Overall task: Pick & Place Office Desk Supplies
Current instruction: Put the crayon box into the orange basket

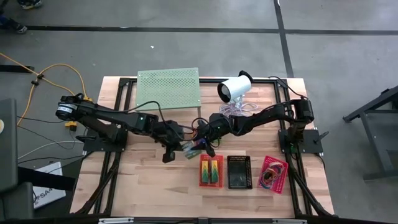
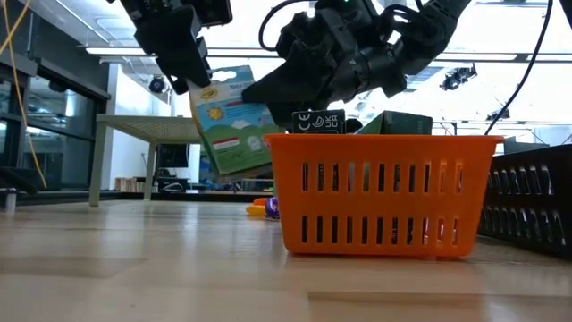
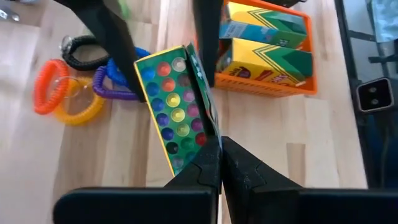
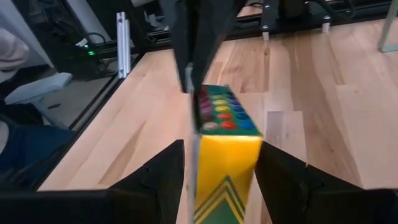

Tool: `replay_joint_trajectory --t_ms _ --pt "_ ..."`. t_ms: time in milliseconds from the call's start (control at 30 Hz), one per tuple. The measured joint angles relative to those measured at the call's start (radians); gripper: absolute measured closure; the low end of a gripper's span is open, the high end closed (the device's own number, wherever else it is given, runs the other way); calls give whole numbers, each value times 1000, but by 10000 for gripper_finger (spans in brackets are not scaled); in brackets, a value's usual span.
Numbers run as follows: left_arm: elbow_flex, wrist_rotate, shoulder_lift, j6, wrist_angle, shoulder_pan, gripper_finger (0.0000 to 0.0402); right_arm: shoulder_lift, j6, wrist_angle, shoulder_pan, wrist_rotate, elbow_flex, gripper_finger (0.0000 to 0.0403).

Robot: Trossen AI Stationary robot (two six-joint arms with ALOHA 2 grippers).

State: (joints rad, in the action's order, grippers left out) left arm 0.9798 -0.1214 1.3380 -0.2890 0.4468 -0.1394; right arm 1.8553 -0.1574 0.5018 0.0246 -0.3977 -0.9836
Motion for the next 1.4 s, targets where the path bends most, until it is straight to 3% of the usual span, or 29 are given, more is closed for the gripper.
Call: replay_joint_trajectory --t_ms 367,800,1167,1400 --pt "0 15 0 5 -10 0 401 0 3 -3 -11 -5 0 231" --pt "0 15 0 5 -14 0 401 0 3 -4 -11 -5 0 313" --pt "0 13 0 -15 -17 0 399 0 0 -4 -11 -21 0 317" --pt "0 22 0 -11 -21 0 367 0 -3 -9 -12 -29 0 321"
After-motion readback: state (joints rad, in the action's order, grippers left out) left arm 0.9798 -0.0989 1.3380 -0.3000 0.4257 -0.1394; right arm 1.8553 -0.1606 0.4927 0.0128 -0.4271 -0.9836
